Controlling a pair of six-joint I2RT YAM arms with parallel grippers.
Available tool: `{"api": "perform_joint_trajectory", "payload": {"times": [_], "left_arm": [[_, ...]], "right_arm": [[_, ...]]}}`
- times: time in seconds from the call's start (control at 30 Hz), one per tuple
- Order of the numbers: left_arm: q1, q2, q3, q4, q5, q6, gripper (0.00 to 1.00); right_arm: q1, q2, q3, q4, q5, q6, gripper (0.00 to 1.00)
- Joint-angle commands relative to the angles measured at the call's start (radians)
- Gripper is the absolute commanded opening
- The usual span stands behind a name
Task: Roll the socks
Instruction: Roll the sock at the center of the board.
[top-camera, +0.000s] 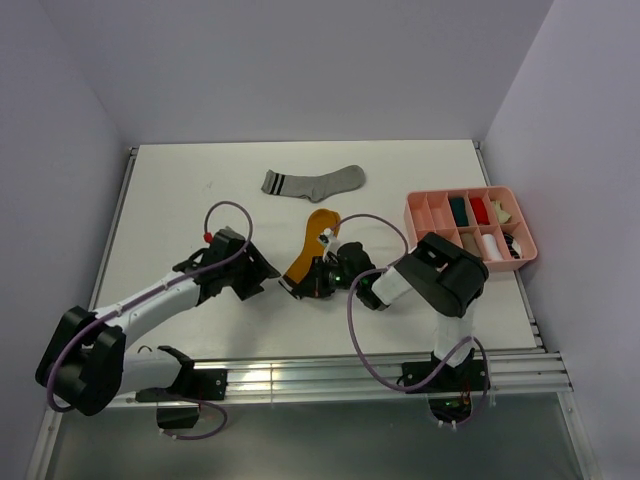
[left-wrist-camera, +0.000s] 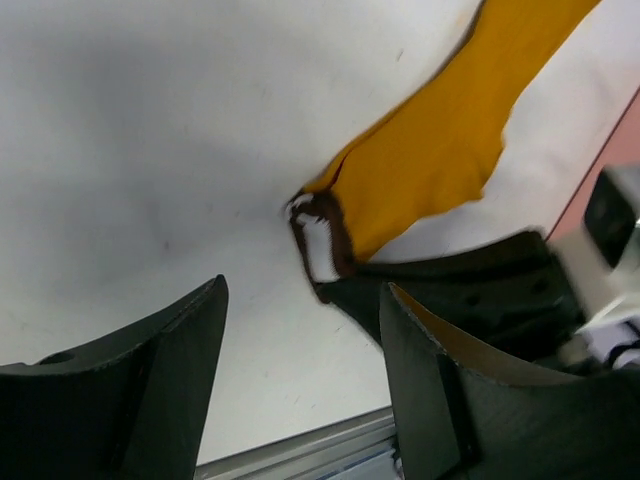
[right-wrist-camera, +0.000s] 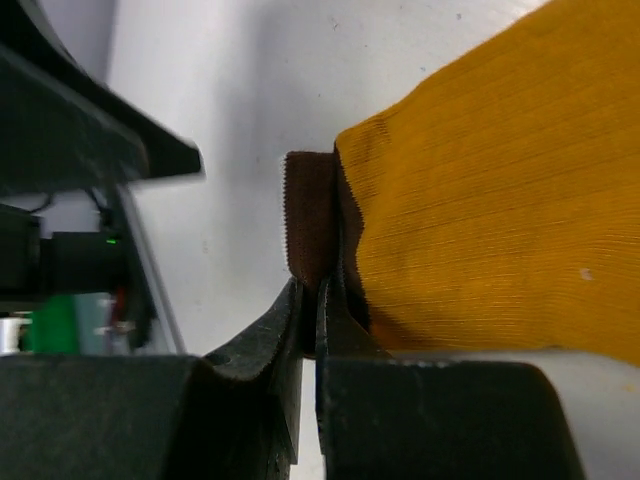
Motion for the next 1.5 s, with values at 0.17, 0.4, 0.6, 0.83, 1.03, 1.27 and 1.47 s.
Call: {"api": "perform_joint_trajectory", "payload": {"times": [0.17, 0.4, 0.6, 0.83, 1.03, 1.27, 1.47], "left_arm": [[-0.073, -0.022, -0.115, 0.199, -0.008, -0.136, 0.60], [-0.083, 0.065, -0.120, 0.244, -0.037, -0.144, 0.55], [-0.090, 0.139, -0.121, 0.247, -0.030, -0.164, 0.49], [-0.092, 0.203, -0.125, 0.270, -0.030, -0.158, 0.47], [-0.093, 0.268, -0.091, 0.249, -0.031, -0.147, 0.26], [-0.093, 0.335, 0.105, -0.034, -0.080, -0.026, 0.01], [-0.093, 0.447, 0.346, -0.322, -0.165, 0.088, 0.00]], "right_arm": [[-0.044, 0.112, -0.015, 0.180, -0.148, 0.208, 0.00], [-0.046, 0.138, 0.009, 0.137, -0.148, 0.222, 0.00], [-0.046, 0.137, 0.019, 0.101, -0.139, 0.213, 0.00], [-0.051, 0.148, 0.027, 0.098, -0.148, 0.217, 0.00], [-0.058, 0.140, 0.044, 0.063, -0.149, 0.194, 0.00], [-0.058, 0.061, 0.065, -0.033, -0.128, 0.127, 0.08], [-0.049, -0.108, 0.088, -0.236, 0.016, -0.065, 0.31]]}}
